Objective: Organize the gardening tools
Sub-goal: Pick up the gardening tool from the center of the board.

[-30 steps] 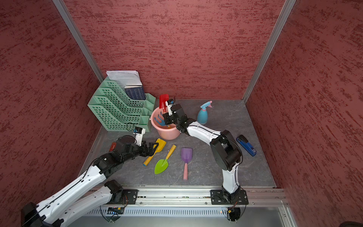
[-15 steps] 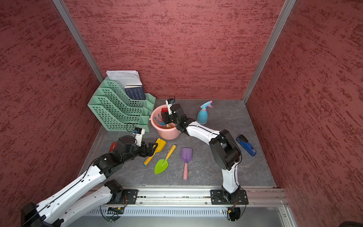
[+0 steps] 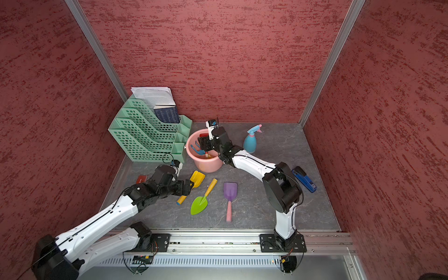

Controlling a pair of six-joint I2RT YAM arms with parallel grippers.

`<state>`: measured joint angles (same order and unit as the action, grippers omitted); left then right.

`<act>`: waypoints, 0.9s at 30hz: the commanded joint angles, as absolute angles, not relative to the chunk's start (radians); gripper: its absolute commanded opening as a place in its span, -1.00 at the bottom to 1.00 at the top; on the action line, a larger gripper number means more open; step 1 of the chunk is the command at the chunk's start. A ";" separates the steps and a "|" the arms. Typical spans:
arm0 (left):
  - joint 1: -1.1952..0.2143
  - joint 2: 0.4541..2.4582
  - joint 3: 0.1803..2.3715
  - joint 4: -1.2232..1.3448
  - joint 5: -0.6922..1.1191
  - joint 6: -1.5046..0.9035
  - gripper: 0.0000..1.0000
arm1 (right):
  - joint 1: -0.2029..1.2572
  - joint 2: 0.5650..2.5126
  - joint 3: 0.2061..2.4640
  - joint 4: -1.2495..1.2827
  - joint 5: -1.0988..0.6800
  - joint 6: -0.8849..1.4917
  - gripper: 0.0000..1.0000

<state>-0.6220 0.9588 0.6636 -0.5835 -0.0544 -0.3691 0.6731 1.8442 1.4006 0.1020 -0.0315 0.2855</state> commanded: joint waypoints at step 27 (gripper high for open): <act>-0.613 1.441 0.868 -0.693 -0.018 -0.266 0.64 | 0.680 1.118 0.856 -0.149 -0.240 0.469 0.85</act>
